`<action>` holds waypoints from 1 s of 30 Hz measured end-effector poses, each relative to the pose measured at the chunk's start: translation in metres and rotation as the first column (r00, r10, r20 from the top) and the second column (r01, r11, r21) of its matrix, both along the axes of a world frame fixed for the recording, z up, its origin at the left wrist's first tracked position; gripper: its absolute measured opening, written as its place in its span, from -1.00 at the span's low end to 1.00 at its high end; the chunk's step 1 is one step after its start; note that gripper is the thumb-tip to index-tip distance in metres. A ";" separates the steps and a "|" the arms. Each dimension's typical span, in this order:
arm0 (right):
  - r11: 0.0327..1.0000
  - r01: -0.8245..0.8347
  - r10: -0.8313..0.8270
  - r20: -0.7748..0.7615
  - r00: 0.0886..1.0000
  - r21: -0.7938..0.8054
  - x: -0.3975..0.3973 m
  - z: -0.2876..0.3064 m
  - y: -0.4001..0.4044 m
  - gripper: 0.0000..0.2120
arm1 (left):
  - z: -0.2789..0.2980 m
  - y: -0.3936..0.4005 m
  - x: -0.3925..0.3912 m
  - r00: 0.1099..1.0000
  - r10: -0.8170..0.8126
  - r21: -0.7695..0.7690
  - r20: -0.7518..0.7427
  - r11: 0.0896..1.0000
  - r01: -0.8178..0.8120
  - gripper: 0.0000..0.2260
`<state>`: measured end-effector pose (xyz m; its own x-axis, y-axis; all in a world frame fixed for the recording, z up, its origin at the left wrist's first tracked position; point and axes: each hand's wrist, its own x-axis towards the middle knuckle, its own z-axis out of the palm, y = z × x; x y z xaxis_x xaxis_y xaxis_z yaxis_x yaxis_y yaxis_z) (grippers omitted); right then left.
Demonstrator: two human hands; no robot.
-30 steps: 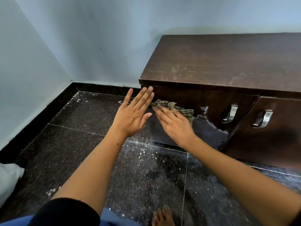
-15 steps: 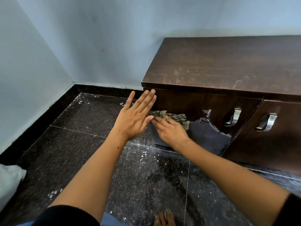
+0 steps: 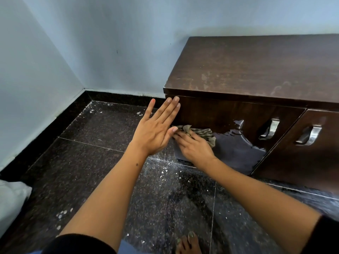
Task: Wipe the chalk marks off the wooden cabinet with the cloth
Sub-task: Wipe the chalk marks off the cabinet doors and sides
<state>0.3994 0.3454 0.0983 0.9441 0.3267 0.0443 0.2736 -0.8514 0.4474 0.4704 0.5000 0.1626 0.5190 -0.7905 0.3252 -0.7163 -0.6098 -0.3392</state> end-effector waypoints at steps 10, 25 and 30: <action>0.990 0.028 -0.021 -0.053 0.998 0.140 0.001 -0.012 0.003 -0.45 | -0.007 -0.007 -0.007 0.999 0.039 -0.076 -0.035 0.996 -0.041 -0.47; 0.997 0.004 -0.005 0.025 1.000 0.072 -0.005 -0.015 -0.011 -0.52 | -0.010 -0.009 -0.008 0.997 0.050 -0.100 -0.058 0.993 -0.055 -0.47; 0.976 -0.113 0.048 0.323 0.945 0.186 -0.003 -0.013 -0.011 -0.61 | -0.011 -0.010 -0.009 0.995 0.058 -0.096 -0.076 0.993 -0.065 -0.46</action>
